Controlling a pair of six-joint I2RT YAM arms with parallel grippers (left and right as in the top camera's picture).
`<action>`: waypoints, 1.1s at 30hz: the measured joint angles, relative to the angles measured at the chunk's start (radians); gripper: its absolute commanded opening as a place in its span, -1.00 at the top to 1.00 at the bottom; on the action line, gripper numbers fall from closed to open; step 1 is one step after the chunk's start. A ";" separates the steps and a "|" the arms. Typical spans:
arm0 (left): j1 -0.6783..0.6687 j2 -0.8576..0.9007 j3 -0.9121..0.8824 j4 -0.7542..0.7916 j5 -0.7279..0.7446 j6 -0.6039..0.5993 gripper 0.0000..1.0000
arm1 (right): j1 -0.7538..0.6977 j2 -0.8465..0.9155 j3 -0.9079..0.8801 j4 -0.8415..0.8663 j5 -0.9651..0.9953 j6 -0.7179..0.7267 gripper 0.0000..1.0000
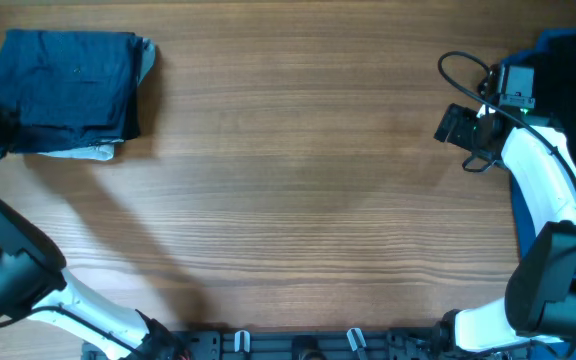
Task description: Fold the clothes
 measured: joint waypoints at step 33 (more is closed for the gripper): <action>-0.670 -0.312 -0.029 -0.040 0.214 -0.029 -0.99 | 0.000 0.000 0.000 0.000 0.000 0.000 -0.99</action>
